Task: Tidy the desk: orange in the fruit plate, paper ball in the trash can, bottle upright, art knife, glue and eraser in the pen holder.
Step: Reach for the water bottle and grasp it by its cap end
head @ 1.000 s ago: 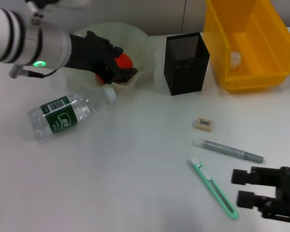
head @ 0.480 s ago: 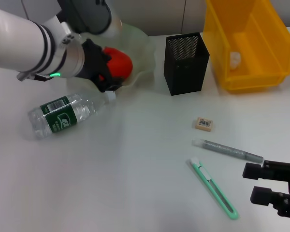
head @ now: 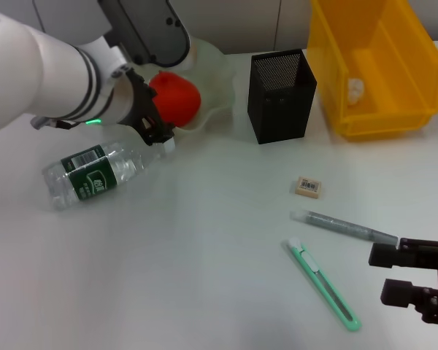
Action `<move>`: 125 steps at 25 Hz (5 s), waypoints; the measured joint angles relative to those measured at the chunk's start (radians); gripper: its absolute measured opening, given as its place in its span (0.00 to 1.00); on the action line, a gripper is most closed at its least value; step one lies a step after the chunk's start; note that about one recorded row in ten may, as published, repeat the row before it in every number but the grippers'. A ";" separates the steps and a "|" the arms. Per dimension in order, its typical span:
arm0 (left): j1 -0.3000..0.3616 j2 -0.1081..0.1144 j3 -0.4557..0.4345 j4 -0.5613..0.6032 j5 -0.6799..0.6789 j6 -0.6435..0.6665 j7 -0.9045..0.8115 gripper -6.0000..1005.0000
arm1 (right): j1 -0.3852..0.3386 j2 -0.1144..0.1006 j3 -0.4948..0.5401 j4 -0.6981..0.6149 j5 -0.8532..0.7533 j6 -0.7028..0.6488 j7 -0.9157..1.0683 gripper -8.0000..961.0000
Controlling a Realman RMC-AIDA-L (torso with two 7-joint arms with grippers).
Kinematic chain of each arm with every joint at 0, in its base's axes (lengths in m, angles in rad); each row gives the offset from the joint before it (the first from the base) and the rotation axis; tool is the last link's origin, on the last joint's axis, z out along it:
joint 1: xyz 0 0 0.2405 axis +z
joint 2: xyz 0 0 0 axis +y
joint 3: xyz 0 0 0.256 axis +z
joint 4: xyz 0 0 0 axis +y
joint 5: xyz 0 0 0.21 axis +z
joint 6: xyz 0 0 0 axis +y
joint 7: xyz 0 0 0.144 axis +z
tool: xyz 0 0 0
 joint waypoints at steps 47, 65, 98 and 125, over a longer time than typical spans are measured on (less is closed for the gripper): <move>-0.211 0.007 0.001 -0.138 0.075 0.301 -0.101 0.61 | 0.011 -0.018 0.053 -0.062 -0.009 -0.025 0.012 0.51; -0.238 0.004 0.011 -0.157 0.076 0.337 -0.072 0.78 | 0.020 -0.015 0.056 -0.062 -0.008 -0.034 -0.006 0.50; -0.297 -0.001 0.023 -0.393 0.073 0.184 -0.028 0.78 | 0.017 -0.017 0.128 -0.058 -0.008 -0.039 -0.001 0.48; -0.310 -0.004 0.024 -0.526 0.066 0.061 -0.011 0.78 | 0.018 -0.014 0.144 -0.055 -0.004 -0.064 0.000 0.48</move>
